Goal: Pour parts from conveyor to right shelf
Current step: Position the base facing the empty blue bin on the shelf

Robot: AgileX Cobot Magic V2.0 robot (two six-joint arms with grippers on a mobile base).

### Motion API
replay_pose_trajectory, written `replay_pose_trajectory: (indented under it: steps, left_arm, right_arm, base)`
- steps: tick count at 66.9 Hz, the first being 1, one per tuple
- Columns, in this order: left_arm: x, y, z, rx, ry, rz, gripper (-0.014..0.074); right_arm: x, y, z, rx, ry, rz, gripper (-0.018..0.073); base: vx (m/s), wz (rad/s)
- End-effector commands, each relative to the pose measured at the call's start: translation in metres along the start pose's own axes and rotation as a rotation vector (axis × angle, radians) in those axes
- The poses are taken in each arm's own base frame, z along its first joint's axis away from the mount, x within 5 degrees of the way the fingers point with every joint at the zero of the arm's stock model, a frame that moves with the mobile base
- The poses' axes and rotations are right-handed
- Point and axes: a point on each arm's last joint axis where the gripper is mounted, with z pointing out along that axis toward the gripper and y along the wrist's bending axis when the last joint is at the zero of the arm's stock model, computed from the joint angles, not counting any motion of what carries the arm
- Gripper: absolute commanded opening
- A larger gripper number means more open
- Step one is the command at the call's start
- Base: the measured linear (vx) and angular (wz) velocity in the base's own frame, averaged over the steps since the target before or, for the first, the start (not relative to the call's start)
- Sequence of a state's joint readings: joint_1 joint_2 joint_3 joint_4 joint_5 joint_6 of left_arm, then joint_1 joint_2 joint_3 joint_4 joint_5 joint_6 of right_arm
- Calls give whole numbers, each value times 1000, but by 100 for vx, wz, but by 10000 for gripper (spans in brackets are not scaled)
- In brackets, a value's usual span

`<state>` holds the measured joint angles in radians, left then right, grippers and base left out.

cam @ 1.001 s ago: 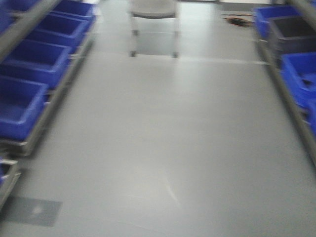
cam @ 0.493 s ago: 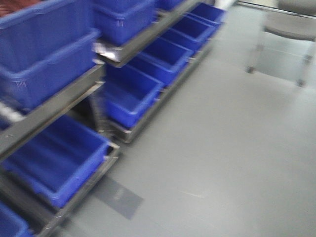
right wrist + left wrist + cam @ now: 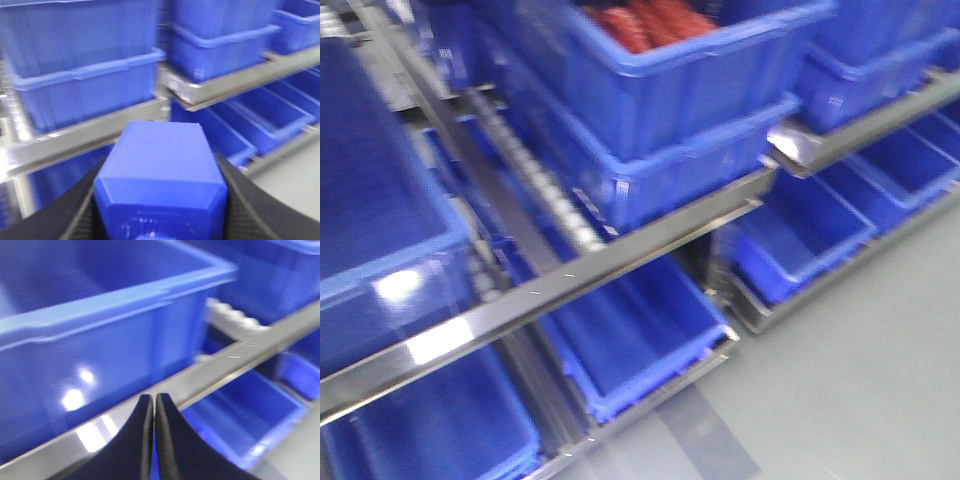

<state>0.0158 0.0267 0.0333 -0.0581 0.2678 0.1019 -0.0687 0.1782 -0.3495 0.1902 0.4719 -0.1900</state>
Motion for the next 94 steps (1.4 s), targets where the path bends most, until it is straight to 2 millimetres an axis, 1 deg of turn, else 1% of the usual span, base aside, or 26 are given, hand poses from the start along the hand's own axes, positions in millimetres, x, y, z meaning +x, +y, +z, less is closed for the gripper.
replay_pose_trajectory:
  steps: [1,35,51,64,94]
  left_arm:
    - [2,0,3,3,-31,-11,-6]
    - [2,0,3,3,-31,-11,-6]
    - [2,0,3,3,-31,-11,-6]
    - [2,0,3,2,-31,-11,-6]
    - [2,0,3,2,-31,-11,-6]
  right_arm:
    - [-16,-1,-3,17,-101,-8,-6]
    - [-16,-1,-3,17,-100,-8,-6]
    - [-16,-1,-3,17,-100,-8,-6]
    - [-16,-1,-3,17,-101,-8,-6]
    - [-16,-1,-3,17,-101,-8,-6]
  base:
    - [16,61]
    - [15,63]
    - [18,48]
    - [18,25]
    - [10,6]
